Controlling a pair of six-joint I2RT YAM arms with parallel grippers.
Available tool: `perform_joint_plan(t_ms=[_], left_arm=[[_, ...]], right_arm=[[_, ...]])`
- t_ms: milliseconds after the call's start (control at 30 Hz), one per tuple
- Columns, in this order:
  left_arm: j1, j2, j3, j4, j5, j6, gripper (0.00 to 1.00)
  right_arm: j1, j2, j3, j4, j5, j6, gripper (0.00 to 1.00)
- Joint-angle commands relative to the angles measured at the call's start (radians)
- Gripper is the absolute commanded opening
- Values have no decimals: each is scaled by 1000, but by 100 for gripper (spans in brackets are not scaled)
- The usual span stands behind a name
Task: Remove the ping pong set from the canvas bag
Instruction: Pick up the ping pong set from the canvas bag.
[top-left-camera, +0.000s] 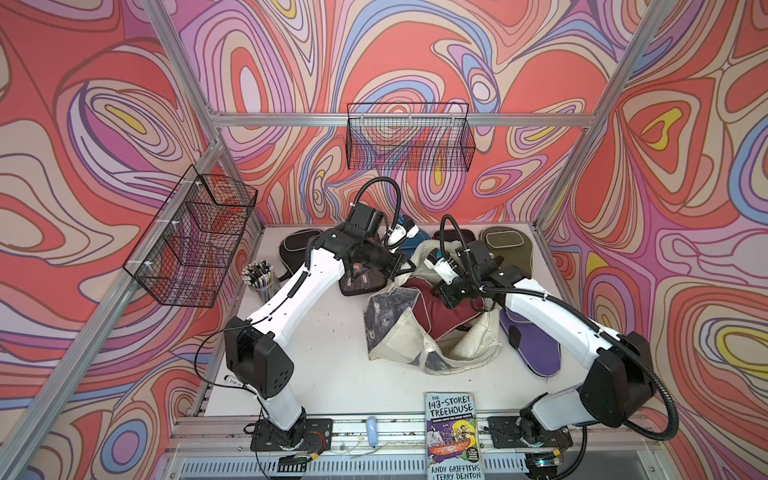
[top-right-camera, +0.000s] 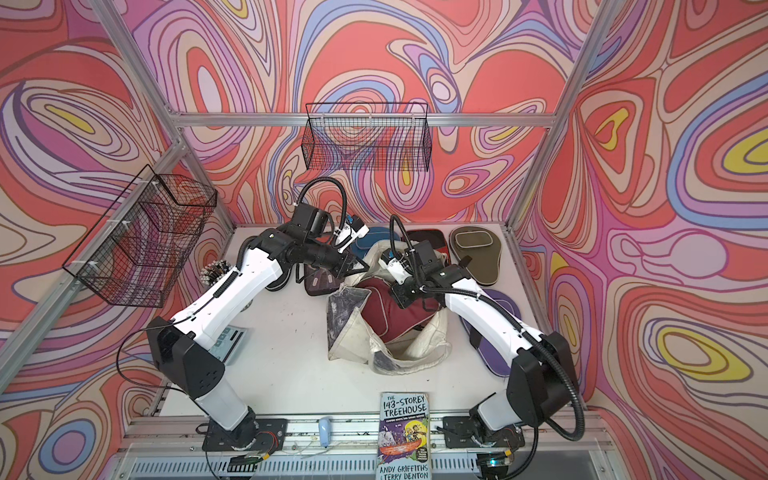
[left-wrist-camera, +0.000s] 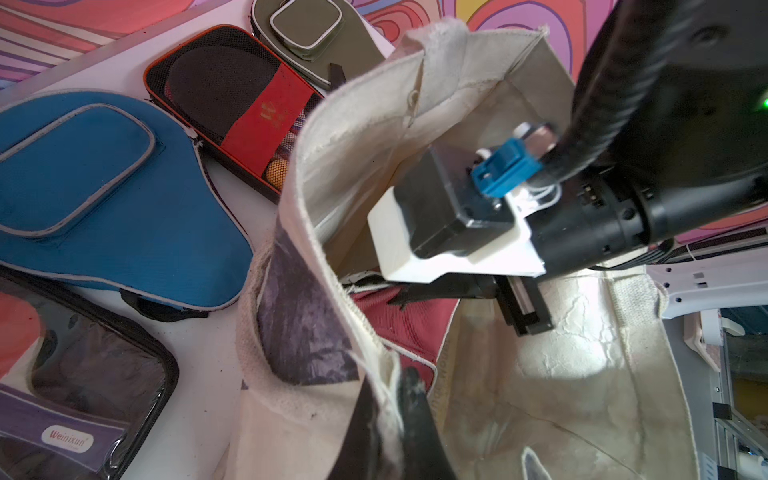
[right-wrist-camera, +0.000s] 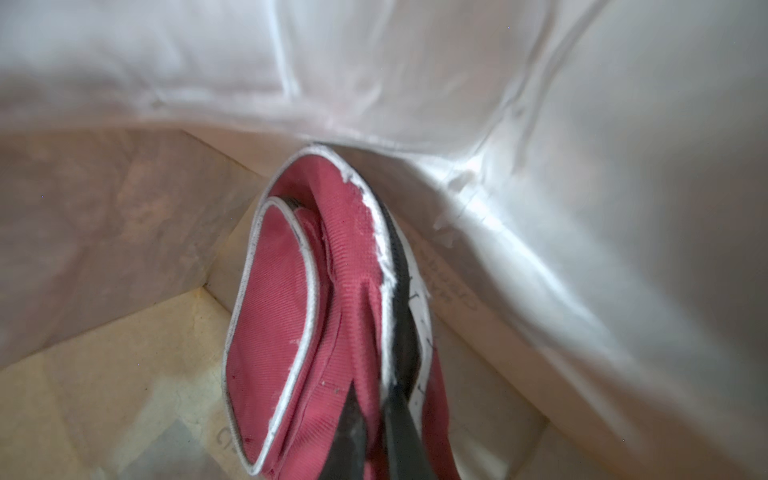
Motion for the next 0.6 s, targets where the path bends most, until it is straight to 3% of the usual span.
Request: perform_joint_plan(t_ms=[0, 233, 567], left_arm=[[-5, 15, -13, -22, 6, 30, 0], [-3, -1, -12, -40, -40, 48, 0], [47, -11, 52, -83, -77, 63, 16]], right_arm=[[-6, -82, 108, 0, 50, -22, 0], [-5, -119, 222, -69, 143, -43, 0], [-6, -158, 277, -97, 200, -58, 0]])
